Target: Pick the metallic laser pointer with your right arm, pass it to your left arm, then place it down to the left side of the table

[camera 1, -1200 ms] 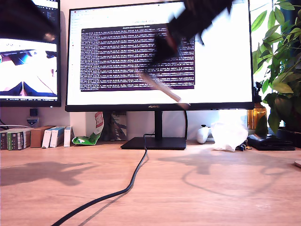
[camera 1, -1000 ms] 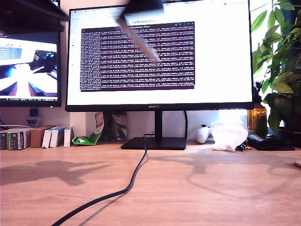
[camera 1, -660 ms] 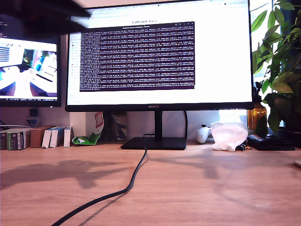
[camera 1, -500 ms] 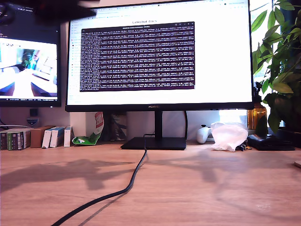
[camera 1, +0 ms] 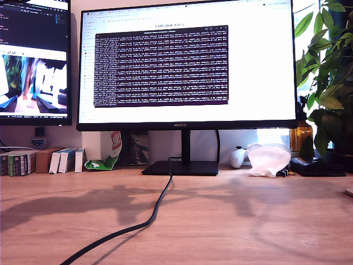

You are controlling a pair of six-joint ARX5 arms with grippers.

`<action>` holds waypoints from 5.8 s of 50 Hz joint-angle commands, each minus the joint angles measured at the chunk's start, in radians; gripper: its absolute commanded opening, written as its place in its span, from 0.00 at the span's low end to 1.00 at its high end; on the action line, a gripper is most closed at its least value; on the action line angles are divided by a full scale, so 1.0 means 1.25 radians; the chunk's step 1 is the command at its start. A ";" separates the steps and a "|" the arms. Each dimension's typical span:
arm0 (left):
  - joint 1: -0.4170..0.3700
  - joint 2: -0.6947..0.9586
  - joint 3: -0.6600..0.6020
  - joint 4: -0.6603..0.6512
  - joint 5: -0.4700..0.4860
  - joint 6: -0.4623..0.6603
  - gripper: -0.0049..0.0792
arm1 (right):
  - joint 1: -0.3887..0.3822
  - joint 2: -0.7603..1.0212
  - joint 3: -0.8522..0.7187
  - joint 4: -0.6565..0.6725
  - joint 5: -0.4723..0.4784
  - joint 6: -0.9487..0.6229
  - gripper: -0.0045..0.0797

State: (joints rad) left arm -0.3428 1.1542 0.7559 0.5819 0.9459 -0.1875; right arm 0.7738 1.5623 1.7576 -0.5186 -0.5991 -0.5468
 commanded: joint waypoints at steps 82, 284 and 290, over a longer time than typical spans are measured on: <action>0.039 -0.001 0.013 -0.526 -0.284 0.453 0.03 | -0.102 0.008 -0.010 -0.224 0.096 -0.067 0.04; 0.102 0.364 0.465 -0.957 -0.489 0.438 0.04 | -0.363 0.009 -0.037 -0.204 0.273 0.259 0.04; 0.101 0.364 0.451 -0.915 -0.456 0.412 0.04 | -0.395 0.005 -0.084 -0.154 0.306 0.273 0.04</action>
State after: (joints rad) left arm -0.2142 1.6005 1.3441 -0.5869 0.3622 0.3450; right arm 0.2920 1.5635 1.7142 -0.7288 -0.2276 -0.2131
